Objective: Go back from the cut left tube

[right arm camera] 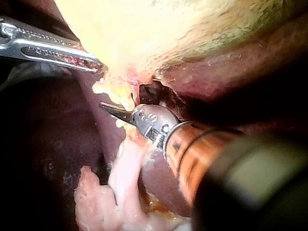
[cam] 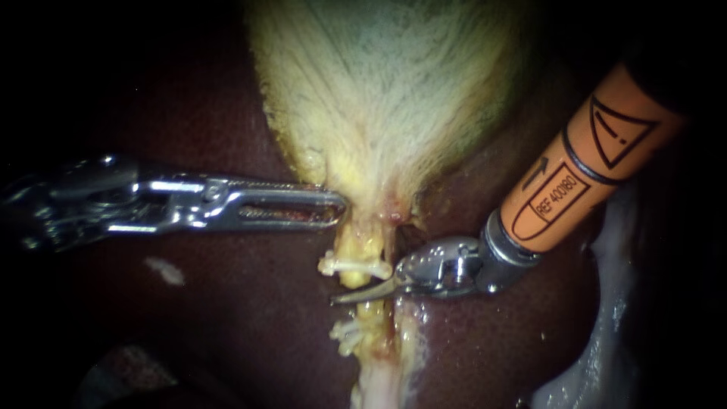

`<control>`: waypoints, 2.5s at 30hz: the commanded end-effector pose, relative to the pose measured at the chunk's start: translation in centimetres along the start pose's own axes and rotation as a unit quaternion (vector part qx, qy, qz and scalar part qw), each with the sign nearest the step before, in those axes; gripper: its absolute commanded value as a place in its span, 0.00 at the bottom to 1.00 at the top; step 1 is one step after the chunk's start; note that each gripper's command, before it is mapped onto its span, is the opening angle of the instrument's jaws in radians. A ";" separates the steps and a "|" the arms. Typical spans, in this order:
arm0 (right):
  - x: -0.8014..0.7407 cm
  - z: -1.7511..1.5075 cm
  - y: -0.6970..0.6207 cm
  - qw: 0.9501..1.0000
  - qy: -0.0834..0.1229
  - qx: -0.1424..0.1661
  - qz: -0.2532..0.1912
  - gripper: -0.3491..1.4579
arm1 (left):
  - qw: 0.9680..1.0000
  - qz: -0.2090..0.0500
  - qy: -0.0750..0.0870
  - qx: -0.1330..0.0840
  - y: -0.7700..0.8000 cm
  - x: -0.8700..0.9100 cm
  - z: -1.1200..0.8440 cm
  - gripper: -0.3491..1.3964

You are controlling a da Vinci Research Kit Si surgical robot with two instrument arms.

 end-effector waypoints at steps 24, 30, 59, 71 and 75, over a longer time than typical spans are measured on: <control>-0.10 0.01 -0.01 0.999 0.009 0.005 0.039 0.59 | 1.000 0.000 0.001 0.001 0.00 0.00 -0.01 0.00; -0.10 0.01 -0.04 0.999 0.009 0.006 0.039 0.71 | 1.000 0.000 0.001 0.001 0.00 0.00 -0.01 0.00; 0.00 -1.46 -0.20 0.993 0.038 -0.090 -0.059 0.89 | 1.000 0.000 0.001 0.002 0.03 0.01 -0.03 0.00; 0.02 -1.61 -0.18 0.972 0.038 -0.153 -0.172 0.95 | 1.000 0.000 0.001 0.002 0.03 0.01 -0.03 0.00; 0.02 -1.62 -0.18 0.971 0.042 -0.156 -0.176 0.96 | 1.000 0.000 0.001 0.002 0.03 0.01 -0.03 0.00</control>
